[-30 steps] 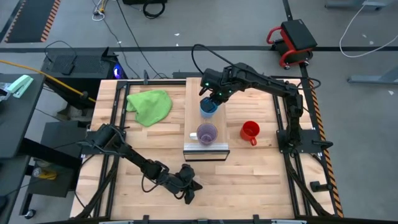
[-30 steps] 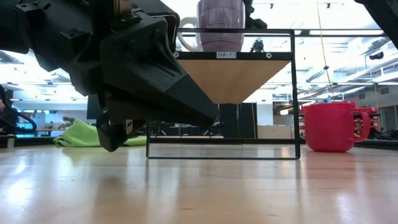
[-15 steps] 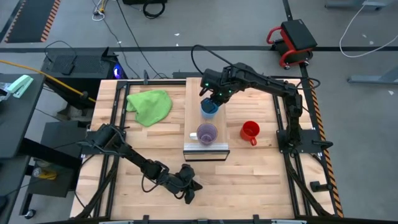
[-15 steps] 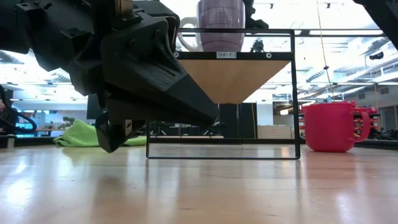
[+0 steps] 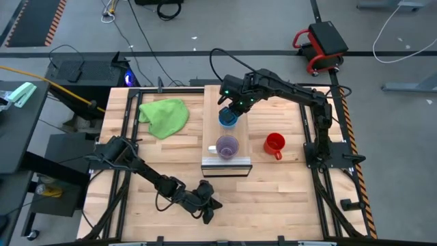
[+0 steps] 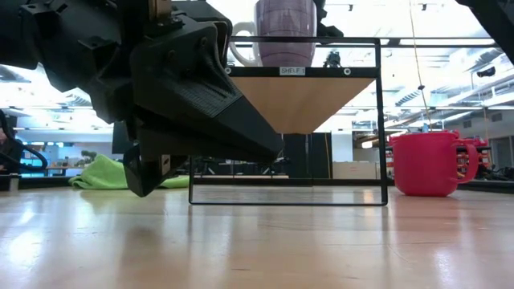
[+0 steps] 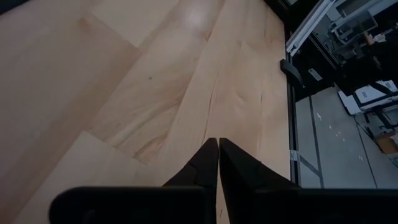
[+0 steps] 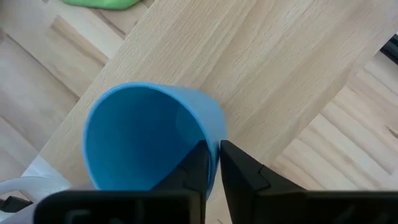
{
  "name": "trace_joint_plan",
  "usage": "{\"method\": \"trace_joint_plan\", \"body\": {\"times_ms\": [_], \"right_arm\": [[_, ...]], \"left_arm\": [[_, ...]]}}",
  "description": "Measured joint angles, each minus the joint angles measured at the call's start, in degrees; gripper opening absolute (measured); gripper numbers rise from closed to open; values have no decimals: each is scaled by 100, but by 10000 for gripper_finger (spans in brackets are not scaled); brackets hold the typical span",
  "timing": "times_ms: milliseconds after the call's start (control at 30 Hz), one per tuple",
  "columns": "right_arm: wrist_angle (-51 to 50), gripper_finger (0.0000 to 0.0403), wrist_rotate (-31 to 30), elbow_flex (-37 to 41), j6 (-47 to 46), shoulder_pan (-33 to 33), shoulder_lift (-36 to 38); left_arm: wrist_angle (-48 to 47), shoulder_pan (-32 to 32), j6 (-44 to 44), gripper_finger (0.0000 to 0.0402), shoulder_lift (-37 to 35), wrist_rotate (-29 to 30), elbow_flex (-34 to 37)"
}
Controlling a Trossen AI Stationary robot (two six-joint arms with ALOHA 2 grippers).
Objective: Stack small to large cups/mugs on shelf
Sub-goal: Put the blue cup on the shelf
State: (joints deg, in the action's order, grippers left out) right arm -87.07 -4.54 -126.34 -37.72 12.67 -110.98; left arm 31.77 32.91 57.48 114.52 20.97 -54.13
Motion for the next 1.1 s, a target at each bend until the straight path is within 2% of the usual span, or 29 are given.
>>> {"method": "trace_joint_plan", "body": {"times_ms": [900, 1100], "right_arm": [[-13, 53, 121, 0, -75, 93, 2], [-39, 53, 123, 0, -63, 118, 4]], "left_arm": [[0, 4, 41, 13, 0, 0, 0], [0, 2, 41, 22, 0, 0, 0]]}}
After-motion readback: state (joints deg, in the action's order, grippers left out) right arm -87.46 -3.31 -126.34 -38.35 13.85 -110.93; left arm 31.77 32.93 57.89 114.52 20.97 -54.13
